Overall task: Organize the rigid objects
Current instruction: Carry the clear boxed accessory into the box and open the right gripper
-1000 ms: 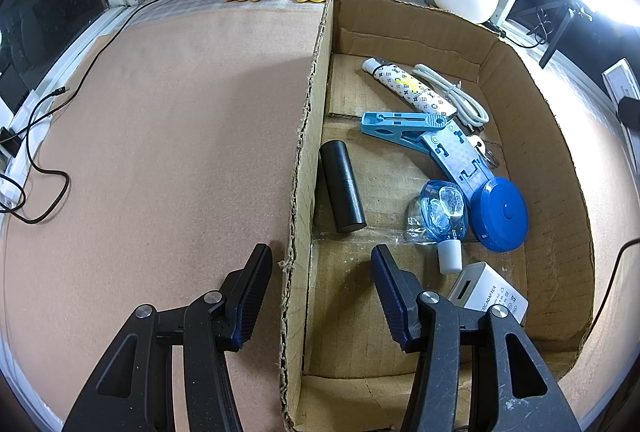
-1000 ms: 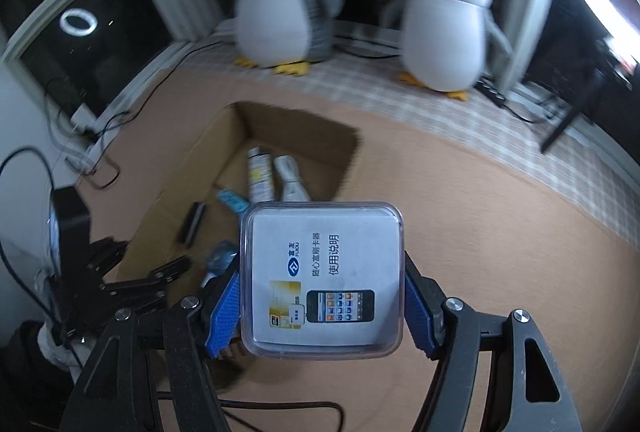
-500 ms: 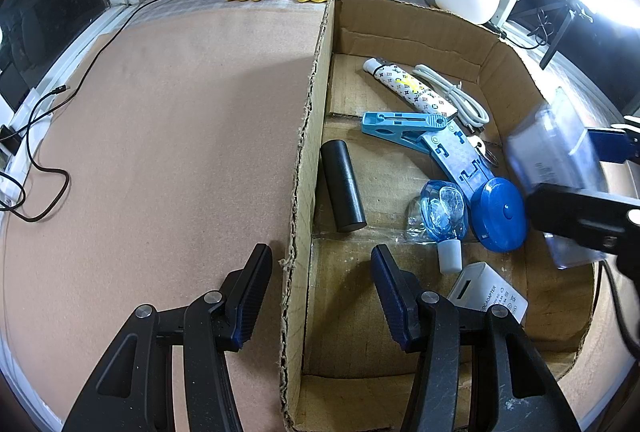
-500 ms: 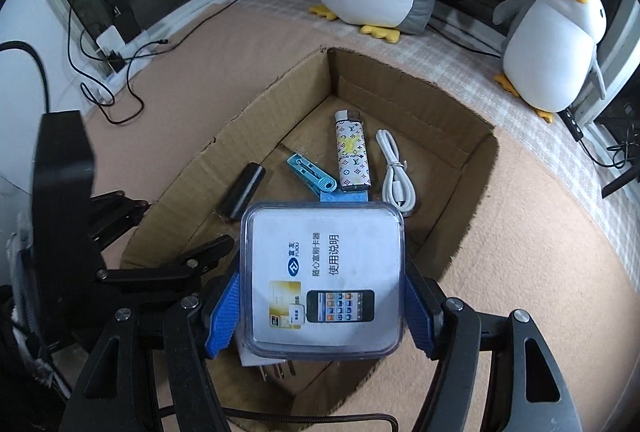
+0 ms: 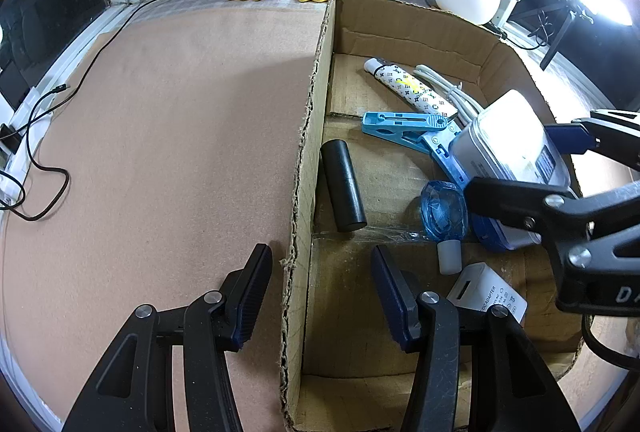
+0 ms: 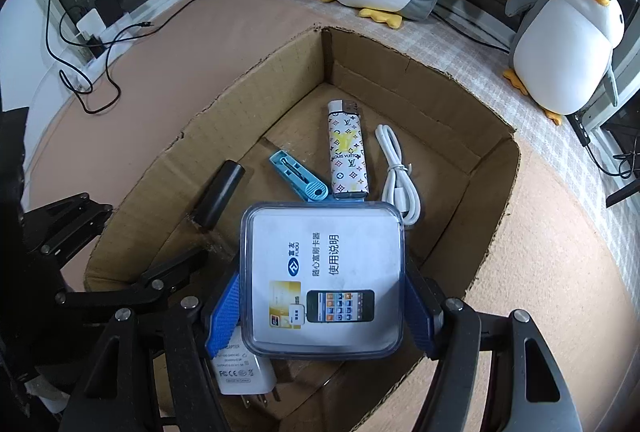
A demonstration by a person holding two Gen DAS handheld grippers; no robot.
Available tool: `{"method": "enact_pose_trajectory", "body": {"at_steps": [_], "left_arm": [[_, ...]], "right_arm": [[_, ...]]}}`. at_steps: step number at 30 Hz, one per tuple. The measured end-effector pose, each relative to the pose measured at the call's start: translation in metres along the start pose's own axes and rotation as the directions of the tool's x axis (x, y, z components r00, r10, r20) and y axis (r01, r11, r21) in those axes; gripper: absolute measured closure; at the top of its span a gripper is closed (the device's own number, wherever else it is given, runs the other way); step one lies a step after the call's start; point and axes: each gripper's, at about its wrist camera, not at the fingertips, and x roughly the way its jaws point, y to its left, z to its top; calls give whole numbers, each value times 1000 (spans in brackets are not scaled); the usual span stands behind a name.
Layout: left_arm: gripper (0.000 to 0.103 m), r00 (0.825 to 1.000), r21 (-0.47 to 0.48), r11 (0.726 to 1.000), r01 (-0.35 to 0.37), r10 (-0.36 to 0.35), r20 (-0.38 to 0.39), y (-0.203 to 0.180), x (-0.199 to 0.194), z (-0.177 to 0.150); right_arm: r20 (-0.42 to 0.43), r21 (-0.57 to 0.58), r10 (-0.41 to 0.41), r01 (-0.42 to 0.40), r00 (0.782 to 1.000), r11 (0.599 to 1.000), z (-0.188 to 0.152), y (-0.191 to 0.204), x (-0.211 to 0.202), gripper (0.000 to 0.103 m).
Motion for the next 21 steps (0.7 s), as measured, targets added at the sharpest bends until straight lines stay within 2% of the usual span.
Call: {"method": "enact_pose_trajectory", "body": {"at_steps": [13,21], "left_arm": [[48,1000,-1,1000,0,0,0,1,1,0],[48,1000,2,1000,-1,1,0,1,0,1]], "right_arm": [[24,34,6,-6,1000,999,2,-7,-3,33],[51,42,-16,14,999,999,-10,-5,-15,33]]}}
